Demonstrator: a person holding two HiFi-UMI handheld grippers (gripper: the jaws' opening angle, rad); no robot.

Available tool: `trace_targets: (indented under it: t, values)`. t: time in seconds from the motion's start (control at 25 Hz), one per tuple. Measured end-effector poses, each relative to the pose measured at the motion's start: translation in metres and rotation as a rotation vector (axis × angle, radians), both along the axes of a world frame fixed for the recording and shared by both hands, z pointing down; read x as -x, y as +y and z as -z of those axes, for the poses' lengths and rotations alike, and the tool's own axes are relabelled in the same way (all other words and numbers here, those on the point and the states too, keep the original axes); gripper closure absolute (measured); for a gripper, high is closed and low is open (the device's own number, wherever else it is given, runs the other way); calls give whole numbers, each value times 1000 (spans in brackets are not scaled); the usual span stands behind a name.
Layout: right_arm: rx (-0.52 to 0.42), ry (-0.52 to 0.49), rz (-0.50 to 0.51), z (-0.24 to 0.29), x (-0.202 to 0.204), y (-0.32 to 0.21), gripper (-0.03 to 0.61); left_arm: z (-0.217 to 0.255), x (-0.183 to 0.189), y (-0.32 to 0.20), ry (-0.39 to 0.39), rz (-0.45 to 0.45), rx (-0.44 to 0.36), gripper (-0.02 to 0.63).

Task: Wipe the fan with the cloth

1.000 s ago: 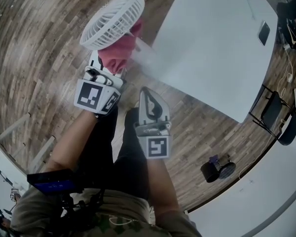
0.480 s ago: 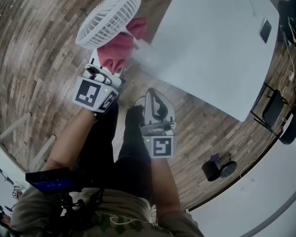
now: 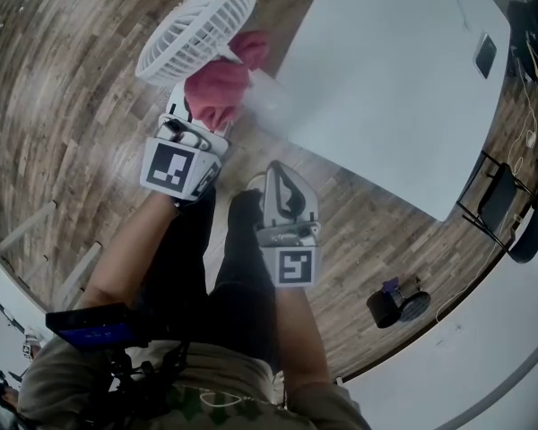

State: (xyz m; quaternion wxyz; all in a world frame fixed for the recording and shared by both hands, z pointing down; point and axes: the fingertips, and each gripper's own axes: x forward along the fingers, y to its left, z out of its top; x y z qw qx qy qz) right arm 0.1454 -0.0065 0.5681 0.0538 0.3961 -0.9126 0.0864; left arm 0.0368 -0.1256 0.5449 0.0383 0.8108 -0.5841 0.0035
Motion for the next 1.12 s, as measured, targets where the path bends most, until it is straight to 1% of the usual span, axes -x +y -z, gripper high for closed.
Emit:
trace_targets:
  t: [0.24,0.48,0.6,0.76,0.88,1.04,1.12]
  values:
    - [-5,-1,-11,-4,-3,1,581,-6,-5,-3,4,-12,32,532]
    - [5,-18,-20,-7,-3,4,581,-13,2,-4,2,-8,15,532]
    - [5,-3,-17,-10,-6,6,580,-14,-1,-5,-9,-18,13,532]
    - [-12,-2,-11,-9,-7,5,581,-20,-2,-6,-11,-21,54,532]
    - [-5,1,-11,-10,-8,2,581,-24,-4,-11,-6,-18,89,532]
    - [12,-6,-21,-11,-12,2,581,-35,3,-10,-3,-2,77,532]
    - [19,-11,-29,-12,-15,0,581,-41,5,-10,-11,-2,86,532]
